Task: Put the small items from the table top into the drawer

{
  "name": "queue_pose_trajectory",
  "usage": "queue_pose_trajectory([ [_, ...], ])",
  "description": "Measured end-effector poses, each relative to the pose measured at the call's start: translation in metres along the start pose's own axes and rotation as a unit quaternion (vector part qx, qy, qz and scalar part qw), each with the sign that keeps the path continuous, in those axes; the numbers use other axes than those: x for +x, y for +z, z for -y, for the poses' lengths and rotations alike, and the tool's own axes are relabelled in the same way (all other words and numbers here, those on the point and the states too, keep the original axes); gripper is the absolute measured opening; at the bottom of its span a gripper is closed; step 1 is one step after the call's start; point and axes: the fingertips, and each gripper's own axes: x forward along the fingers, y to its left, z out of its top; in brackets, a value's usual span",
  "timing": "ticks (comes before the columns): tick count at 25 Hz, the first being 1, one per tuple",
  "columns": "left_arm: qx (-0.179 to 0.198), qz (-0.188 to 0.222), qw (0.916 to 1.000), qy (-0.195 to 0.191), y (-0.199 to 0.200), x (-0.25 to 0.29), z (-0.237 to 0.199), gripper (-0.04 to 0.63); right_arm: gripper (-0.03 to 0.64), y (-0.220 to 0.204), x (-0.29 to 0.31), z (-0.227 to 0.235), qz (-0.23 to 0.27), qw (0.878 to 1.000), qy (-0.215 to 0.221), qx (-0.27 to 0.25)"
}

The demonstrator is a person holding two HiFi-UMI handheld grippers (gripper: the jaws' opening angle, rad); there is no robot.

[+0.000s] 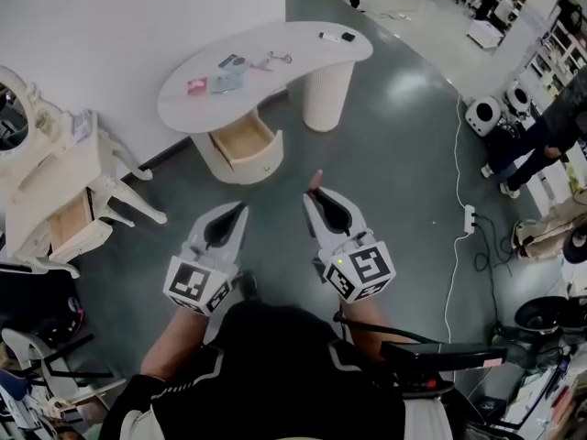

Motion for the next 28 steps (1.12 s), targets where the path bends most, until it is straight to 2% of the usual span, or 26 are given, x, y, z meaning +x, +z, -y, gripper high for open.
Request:
queue_pose_trajectory([
  [7,0.005,0.019,0.9996,-0.019,0.007,0.018,-0.063,0.0,0.06,0.005,0.063,-0.002,-0.004,1.0,-0.017,-0.008],
  [19,-0.014,0.02,0.9991,-0.034,-0.001,0.032,-0.167,0.0,0.06,-0.003,0.168,-0.013,-0.028,0.999,-0.032,-0.015],
  [28,-0.035,0.011,0.9979,-0.053,-0.016,0.063,-0.21,0.0,0.06,-0.01,0.215,0.007,-0.049,0.998,-0.043,-0.018],
])
